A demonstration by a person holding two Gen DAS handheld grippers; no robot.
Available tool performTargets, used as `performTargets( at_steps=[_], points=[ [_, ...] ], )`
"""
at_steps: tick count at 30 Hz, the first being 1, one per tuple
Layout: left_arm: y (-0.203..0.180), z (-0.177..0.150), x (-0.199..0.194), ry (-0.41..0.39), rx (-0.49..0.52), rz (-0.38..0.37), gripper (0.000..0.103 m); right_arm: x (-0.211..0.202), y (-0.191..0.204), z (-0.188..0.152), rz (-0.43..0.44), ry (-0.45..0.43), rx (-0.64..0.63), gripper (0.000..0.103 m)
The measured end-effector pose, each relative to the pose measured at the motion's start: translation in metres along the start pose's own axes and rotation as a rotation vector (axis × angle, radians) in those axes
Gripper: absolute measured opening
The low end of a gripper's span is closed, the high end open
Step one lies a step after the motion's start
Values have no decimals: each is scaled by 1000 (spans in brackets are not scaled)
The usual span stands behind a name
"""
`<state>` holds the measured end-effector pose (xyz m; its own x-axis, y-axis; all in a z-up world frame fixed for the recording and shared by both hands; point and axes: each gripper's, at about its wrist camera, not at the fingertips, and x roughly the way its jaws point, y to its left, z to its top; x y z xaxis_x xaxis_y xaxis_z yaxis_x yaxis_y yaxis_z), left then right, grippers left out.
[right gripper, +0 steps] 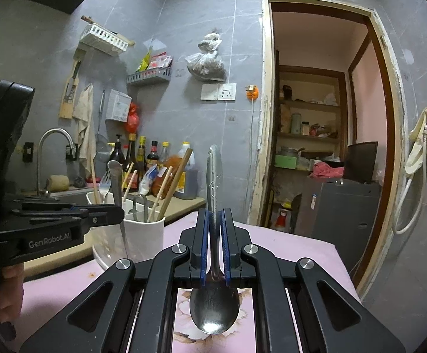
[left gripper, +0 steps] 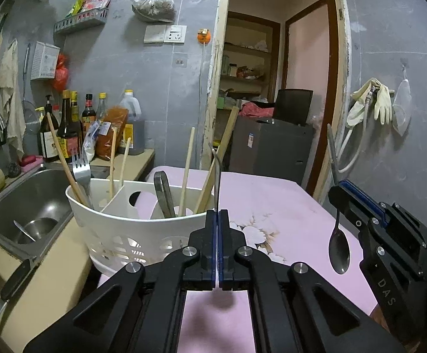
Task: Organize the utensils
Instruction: 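Lift both spoons and carry them over the white holder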
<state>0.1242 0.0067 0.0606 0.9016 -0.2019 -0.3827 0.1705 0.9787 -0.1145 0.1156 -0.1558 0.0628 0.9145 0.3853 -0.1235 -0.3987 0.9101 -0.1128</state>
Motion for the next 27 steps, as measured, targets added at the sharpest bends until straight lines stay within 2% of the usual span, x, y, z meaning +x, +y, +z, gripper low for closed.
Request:
performTargets(
  at_steps=[8, 17, 27],
  points=[
    [-1, 5, -3, -1, 11, -4, 0, 0, -1, 4, -7, -20, 16, 6],
    [21, 40, -20, -47, 9, 11, 0, 14, 10, 31, 15, -103, 93, 6],
    [87, 87, -38, -128, -45, 132, 0, 53, 26, 77, 142, -209, 254, 6]
  ],
)
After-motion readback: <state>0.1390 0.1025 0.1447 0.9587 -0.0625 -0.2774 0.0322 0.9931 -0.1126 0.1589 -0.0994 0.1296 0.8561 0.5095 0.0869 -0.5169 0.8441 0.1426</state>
